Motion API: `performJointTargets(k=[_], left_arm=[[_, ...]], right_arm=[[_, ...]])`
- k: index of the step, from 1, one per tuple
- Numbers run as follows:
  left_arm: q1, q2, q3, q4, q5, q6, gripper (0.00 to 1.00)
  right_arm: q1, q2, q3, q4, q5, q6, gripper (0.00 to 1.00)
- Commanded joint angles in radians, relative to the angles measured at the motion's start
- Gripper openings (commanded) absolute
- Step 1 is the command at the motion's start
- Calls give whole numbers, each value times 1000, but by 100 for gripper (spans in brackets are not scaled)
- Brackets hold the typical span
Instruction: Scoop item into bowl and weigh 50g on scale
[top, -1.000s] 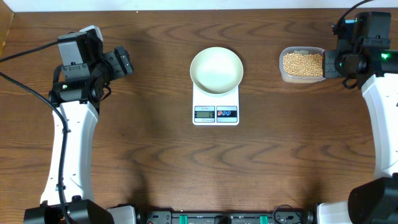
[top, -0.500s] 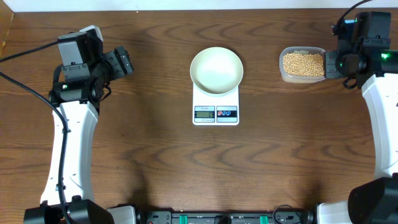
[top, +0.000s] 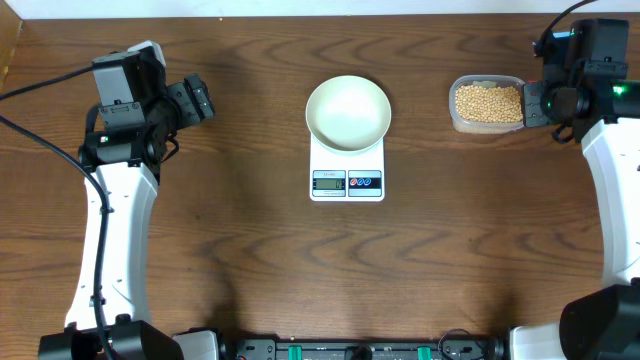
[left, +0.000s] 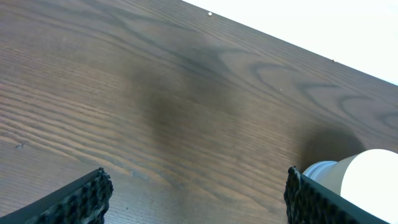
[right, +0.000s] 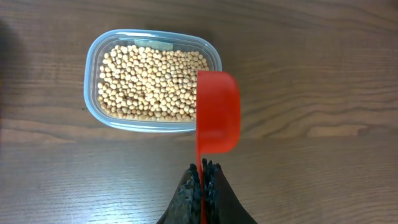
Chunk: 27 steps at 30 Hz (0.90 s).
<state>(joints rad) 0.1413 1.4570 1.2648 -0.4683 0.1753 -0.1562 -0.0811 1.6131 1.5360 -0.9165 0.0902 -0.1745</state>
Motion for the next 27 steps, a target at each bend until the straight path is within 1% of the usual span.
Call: performJointTargets(k=[1, 13, 27], left_arm=[[2, -2, 9, -3, -12, 14, 90], [2, -2, 9, -3, -12, 14, 90], [2, -2, 9, -3, -12, 14, 91]], right_arm=[[3, -3, -9, 0, 16, -14, 1], [4, -3, -56, 27, 16, -14, 1], [5, -3, -59, 38, 16, -14, 1]])
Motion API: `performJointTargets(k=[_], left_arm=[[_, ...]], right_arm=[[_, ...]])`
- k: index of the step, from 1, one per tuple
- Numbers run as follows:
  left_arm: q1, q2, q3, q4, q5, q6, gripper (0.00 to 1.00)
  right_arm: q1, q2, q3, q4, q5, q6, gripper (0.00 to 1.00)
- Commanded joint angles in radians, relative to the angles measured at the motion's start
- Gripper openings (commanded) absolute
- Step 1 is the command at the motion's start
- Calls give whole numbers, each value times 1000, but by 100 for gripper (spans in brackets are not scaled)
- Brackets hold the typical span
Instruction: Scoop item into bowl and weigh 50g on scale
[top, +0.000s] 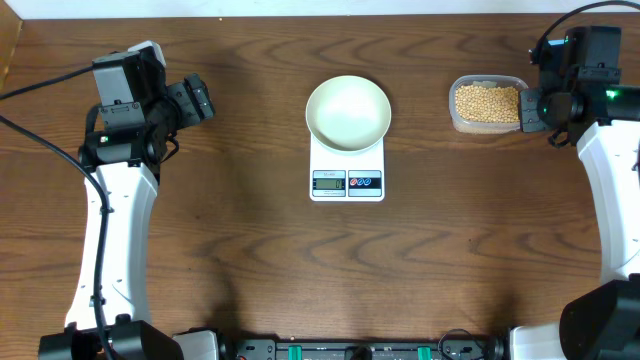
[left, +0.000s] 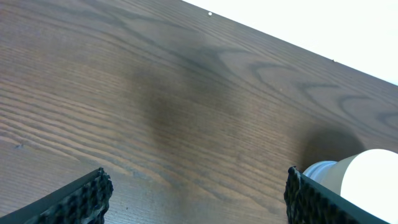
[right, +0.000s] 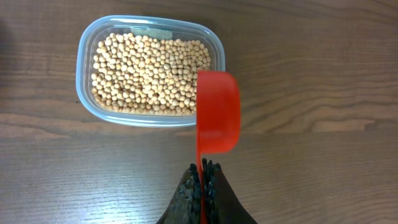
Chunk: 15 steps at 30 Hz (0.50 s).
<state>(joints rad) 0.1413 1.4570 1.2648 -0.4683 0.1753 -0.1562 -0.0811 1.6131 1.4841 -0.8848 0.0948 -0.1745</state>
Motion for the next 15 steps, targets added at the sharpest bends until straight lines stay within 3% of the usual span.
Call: performJointTargets(k=[1, 15], left_arm=[[2, -2, 9, -3, -12, 14, 91], [2, -2, 9, -3, -12, 14, 90]], right_arm=[[5, -3, -7, 10, 10, -14, 1], [4, 39, -7, 68, 4, 47, 1]])
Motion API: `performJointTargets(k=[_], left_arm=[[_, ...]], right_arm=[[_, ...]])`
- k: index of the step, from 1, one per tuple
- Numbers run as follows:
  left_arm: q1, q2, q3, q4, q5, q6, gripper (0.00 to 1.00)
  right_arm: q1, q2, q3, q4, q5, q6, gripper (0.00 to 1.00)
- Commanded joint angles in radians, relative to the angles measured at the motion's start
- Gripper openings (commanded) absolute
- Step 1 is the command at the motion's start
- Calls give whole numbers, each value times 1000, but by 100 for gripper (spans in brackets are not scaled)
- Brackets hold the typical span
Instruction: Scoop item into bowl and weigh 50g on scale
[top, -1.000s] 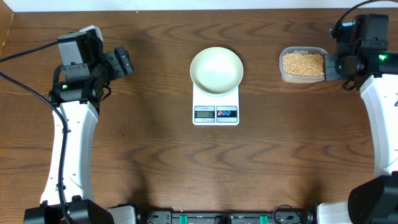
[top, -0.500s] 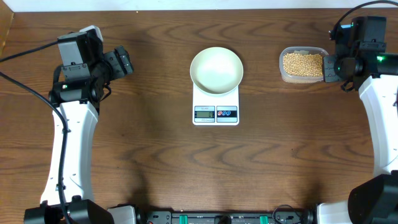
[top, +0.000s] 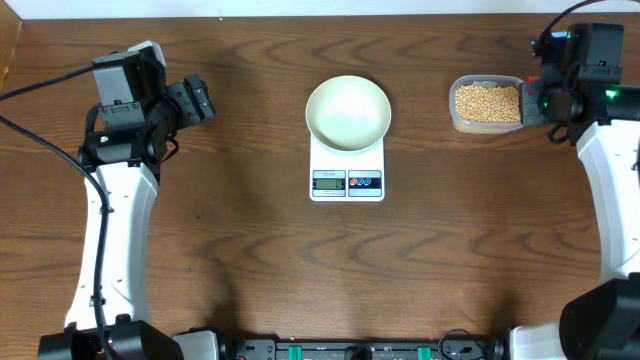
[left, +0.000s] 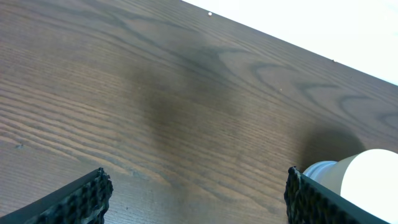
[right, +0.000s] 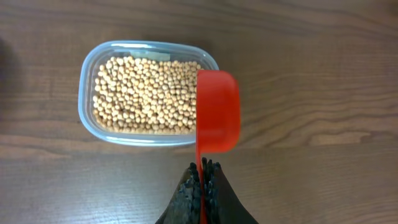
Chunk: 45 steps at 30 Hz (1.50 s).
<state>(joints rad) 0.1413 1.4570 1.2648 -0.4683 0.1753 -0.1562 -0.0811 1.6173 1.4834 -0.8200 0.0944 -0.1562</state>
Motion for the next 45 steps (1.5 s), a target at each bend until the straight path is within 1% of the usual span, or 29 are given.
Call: performJointTargets(k=[1, 13, 45], left_arm=[[2, -2, 9, -3, -12, 14, 90], [2, -2, 9, -3, -12, 14, 91], [2, -2, 9, -3, -12, 14, 91]], right_arm=[[4, 43, -6, 5, 5, 35, 1], [4, 70, -6, 16, 5, 66, 1], [4, 72, -6, 16, 5, 66, 1]])
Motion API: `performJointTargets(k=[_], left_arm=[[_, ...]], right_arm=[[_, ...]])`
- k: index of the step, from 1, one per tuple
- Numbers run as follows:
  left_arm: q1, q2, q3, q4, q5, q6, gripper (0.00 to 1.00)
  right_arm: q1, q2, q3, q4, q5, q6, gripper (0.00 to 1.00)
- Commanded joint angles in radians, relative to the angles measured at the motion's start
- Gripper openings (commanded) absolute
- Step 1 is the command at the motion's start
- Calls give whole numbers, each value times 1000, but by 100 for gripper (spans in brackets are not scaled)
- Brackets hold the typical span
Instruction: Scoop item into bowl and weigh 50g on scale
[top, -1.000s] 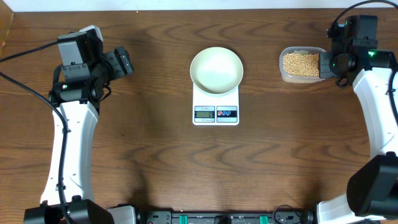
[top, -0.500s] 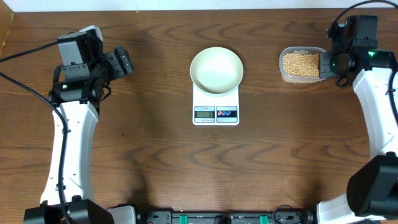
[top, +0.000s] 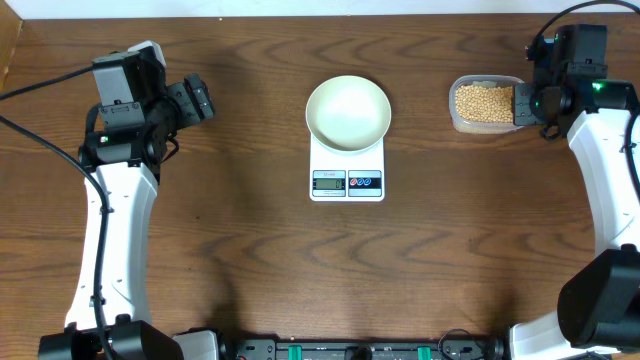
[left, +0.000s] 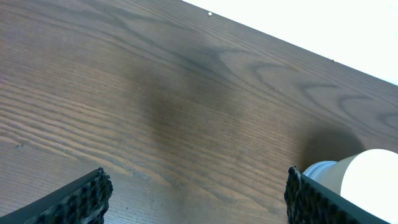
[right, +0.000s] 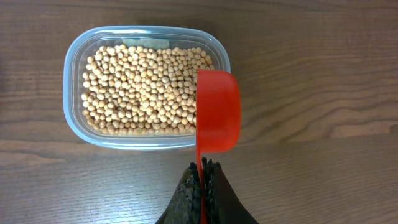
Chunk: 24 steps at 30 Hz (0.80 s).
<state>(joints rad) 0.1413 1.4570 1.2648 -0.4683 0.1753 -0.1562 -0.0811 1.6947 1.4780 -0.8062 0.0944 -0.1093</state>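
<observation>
A clear tub of soybeans (right: 146, 85) (top: 487, 103) stands at the table's far right. My right gripper (right: 202, 167) (top: 545, 100) is shut on the handle of a red scoop (right: 217, 111), whose cup hangs on its side over the tub's right end. A white bowl (top: 348, 112) (left: 373, 180) rests empty on the white scale (top: 347, 180) at the middle. My left gripper (left: 196, 193) (top: 198, 98) hangs open at the far left, nothing between its fingers.
The table's back edge (left: 280, 37) runs close behind the tub and bowl. The white left arm (top: 115, 230) stretches along the left side, the right arm (top: 610, 190) along the right side.
My right gripper with the scoop has shifted slightly left along the tub, so more of the tub's right end lies under the scoop. The left arm has not moved.
My right gripper held the red scoop on edge at the tub's right end throughout, drifting a little around that spot at each moment. The bowl on the scale stayed empty and my left gripper stayed open at the far left.
</observation>
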Motion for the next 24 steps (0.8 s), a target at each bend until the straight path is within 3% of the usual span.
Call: performJointTargets(k=[1, 24], left_arm=[[2, -2, 9, -3, -12, 14, 91], [2, -2, 9, -3, -12, 14, 91]], right_arm=[[4, -6, -1, 3, 5, 19, 1], [4, 10, -1, 1, 4, 26, 1]])
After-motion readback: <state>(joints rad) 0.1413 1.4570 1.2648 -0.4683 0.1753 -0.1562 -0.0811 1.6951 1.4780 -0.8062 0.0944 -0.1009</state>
